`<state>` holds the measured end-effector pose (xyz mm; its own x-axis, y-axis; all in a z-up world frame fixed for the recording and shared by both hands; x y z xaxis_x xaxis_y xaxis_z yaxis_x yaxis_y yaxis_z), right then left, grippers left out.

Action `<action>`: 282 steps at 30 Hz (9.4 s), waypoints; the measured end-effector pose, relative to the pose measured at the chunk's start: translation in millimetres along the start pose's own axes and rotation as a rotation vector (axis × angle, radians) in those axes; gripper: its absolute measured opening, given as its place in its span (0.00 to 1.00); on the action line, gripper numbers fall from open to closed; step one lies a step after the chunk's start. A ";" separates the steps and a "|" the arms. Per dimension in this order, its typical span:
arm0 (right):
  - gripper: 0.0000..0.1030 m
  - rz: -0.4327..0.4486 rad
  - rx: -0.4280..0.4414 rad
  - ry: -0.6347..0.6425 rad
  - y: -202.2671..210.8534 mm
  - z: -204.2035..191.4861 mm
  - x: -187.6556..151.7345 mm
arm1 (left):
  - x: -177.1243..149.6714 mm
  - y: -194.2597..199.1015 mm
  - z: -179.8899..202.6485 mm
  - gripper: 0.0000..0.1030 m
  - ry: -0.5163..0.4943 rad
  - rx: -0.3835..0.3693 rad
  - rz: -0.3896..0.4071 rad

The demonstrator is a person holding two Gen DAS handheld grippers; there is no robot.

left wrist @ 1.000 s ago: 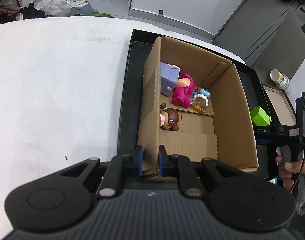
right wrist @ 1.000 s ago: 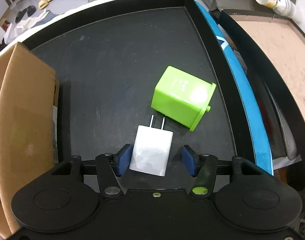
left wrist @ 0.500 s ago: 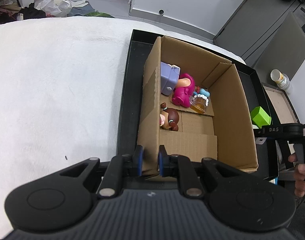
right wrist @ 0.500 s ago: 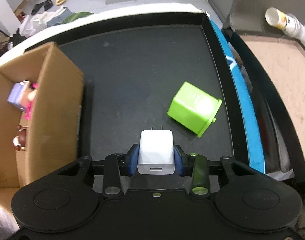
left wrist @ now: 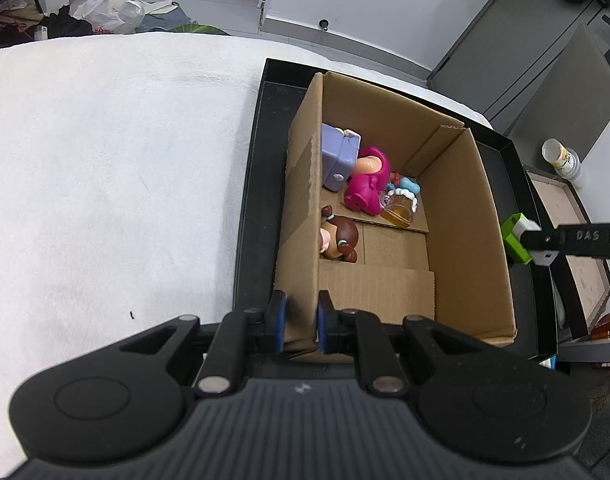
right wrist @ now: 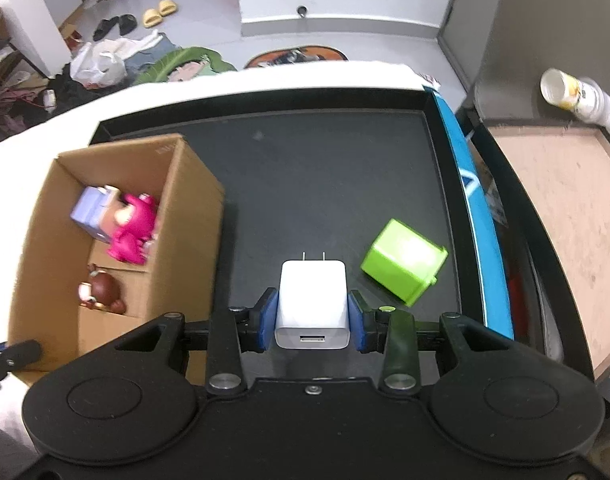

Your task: Organize rigid objects

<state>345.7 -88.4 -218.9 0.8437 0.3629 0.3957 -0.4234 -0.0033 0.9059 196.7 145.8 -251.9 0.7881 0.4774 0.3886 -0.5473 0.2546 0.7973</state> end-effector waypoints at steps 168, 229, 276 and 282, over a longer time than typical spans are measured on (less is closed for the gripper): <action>0.50 0.057 -0.230 -0.276 -34.5 45.1 12.1 | -1.4 0.3 0.4 0.14 0.001 0.001 -0.006; 0.50 0.181 0.059 0.370 59.3 -162.2 -19.9 | -2.2 2.6 -2.7 0.14 0.005 -0.014 0.001; 0.75 0.200 0.173 0.039 108.7 -39.7 -9.3 | 21.6 67.2 50.8 0.24 -0.091 0.076 0.062; 0.96 0.239 0.165 -0.032 131.4 -8.1 -18.4 | 15.6 88.4 87.0 0.50 -0.157 0.066 0.095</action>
<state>271.8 -87.9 -108.3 0.7373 0.3042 0.6031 -0.5544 -0.2377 0.7976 185.1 102.6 -135.2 0.7710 0.3584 0.5265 -0.6057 0.1569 0.7801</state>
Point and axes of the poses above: each gripper's, at about its wrist camera, not at the fingertips, and y roughly against the way its jaws point, z to its right, x to its top, the point moved 8 cm from there along -y, roughly the way its jaws point, and after that the axes turned 11 degrees about -x, right-handed, at the moved point
